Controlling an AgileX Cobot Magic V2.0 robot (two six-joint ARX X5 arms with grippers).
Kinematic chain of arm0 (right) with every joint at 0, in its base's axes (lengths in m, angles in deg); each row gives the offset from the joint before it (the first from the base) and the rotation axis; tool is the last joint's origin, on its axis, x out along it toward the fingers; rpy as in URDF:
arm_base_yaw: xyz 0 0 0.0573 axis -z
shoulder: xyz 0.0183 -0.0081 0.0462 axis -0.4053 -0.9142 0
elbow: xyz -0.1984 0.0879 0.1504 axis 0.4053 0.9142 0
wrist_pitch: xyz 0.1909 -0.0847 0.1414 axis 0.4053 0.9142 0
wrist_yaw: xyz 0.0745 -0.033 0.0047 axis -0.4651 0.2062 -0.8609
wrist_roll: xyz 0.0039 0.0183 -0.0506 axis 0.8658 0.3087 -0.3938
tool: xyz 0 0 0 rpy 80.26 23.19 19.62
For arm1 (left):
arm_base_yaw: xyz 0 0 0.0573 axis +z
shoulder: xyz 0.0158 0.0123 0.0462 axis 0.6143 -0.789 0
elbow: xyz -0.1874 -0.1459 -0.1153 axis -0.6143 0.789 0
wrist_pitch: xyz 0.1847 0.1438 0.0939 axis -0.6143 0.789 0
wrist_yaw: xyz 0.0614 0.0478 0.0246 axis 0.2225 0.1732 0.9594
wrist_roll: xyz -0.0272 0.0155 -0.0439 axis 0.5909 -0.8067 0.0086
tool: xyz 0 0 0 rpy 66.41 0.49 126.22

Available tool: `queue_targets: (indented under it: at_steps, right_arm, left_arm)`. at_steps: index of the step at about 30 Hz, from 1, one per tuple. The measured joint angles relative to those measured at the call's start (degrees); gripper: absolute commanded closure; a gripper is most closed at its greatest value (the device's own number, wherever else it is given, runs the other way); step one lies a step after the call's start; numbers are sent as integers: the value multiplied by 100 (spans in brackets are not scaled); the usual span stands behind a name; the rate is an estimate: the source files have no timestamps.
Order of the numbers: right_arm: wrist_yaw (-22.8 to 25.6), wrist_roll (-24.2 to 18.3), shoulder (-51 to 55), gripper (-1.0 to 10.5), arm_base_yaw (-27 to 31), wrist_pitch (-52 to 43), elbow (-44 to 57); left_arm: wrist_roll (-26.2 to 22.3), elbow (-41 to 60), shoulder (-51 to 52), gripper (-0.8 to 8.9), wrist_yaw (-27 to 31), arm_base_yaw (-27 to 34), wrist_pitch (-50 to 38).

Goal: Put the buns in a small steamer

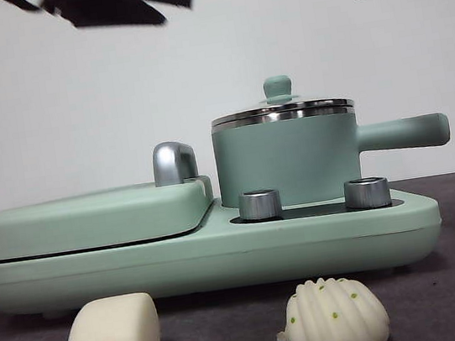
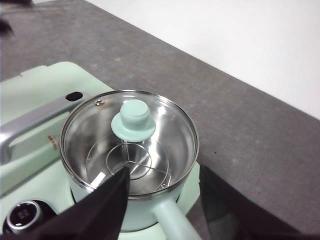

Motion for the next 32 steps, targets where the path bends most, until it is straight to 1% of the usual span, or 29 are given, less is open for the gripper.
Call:
queue_targets:
  at_steps: [4, 8, 17, 24, 32]
  right_arm:
    - [0, 275, 0, 723, 0, 0, 0]
    - [-2, 374, 0, 723, 0, 0, 0]
    - [0, 411, 2, 723, 0, 0, 0]
    - [-2, 411, 2, 723, 0, -11, 0]
    - [-2, 411, 2, 723, 0, -122, 0]
  left_arm:
    - [-2, -103, -551, 536, 0, -138, -317]
    - [0, -389, -1040, 536, 0, -293, -483]
    - [0, -986, -1886, 537, 0, -544, -476]
    - [-2, -1508, -2420, 536, 0, -614, -494]
    - [0, -1611, -2761, 537, 0, -614, -485]
